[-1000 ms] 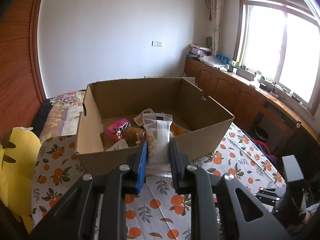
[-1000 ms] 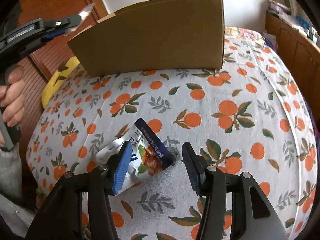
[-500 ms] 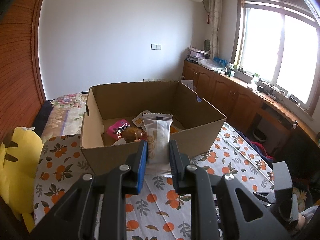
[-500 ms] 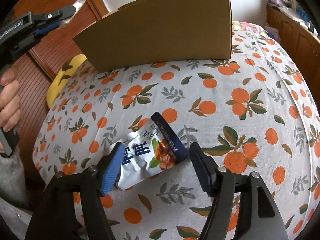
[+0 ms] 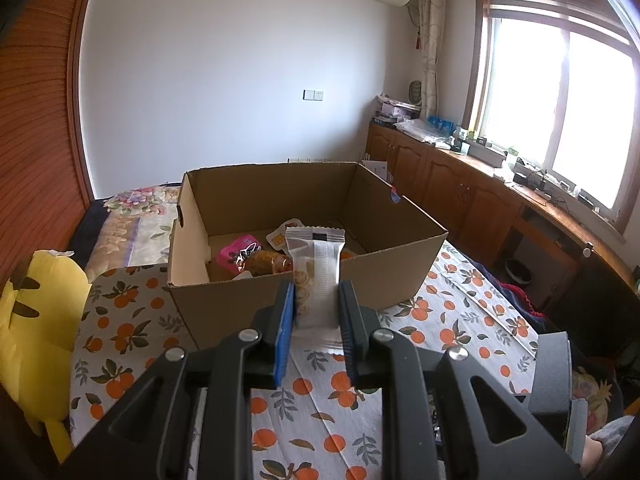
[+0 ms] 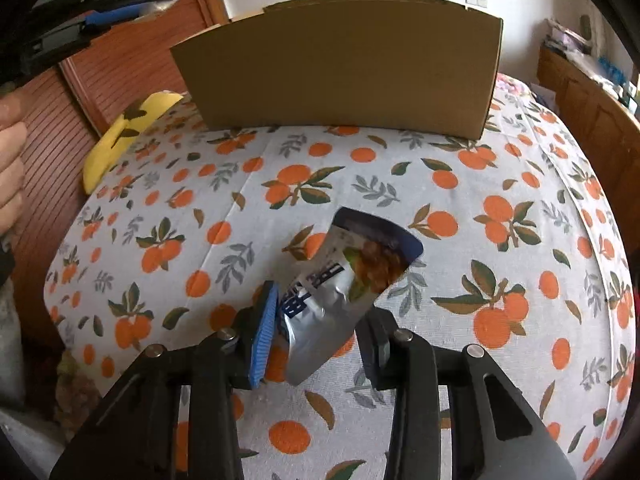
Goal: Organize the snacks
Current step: 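Carry the pouch and cake over the box and open both grippers inside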
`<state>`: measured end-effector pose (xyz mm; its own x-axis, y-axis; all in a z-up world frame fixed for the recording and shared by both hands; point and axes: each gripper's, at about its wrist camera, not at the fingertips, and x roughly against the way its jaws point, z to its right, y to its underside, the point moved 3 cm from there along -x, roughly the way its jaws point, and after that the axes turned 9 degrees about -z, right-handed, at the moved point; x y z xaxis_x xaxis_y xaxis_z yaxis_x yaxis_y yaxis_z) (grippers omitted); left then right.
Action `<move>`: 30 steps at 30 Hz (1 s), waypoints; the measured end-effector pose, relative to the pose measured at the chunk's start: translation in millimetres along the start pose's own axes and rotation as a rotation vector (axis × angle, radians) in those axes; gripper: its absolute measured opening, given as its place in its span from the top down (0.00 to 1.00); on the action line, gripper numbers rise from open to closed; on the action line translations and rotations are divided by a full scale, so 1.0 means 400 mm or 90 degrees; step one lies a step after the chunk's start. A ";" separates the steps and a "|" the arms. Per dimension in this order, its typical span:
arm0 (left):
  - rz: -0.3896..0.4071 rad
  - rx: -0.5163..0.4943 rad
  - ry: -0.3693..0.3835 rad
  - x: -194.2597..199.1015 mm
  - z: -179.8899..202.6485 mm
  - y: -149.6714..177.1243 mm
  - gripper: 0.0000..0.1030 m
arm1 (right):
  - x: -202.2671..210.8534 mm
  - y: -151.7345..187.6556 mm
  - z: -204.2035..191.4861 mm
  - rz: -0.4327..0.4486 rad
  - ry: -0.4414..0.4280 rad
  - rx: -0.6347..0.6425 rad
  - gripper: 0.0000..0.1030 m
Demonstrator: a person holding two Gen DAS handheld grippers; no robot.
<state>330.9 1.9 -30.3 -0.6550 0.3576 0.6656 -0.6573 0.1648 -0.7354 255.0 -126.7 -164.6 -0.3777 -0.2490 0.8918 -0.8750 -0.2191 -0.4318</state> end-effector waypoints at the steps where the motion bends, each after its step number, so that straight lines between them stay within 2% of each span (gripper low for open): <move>1: 0.000 0.001 -0.001 -0.002 -0.001 -0.001 0.81 | 0.001 0.000 0.003 -0.001 -0.003 -0.003 0.66; 10: 0.000 -0.001 -0.001 0.004 0.004 0.004 0.81 | 0.047 -0.017 0.030 0.022 -0.006 -0.012 0.68; 16: 0.001 -0.008 -0.006 -0.014 0.000 -0.022 0.81 | 0.107 -0.068 0.041 0.058 -0.012 0.004 0.68; 23: 0.005 -0.012 -0.021 -0.078 -0.030 -0.101 0.81 | 0.190 -0.198 0.055 0.127 -0.013 0.037 0.68; 30: -0.003 -0.005 -0.033 -0.157 -0.061 -0.155 0.81 | 0.231 -0.340 0.095 0.184 -0.005 0.057 0.68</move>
<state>421.8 -8.4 -29.4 -0.6709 0.3081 0.6745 -0.6574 0.1736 -0.7333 350.6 -155.6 -28.5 -0.6043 -0.3201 0.7296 -0.7013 -0.2209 -0.6778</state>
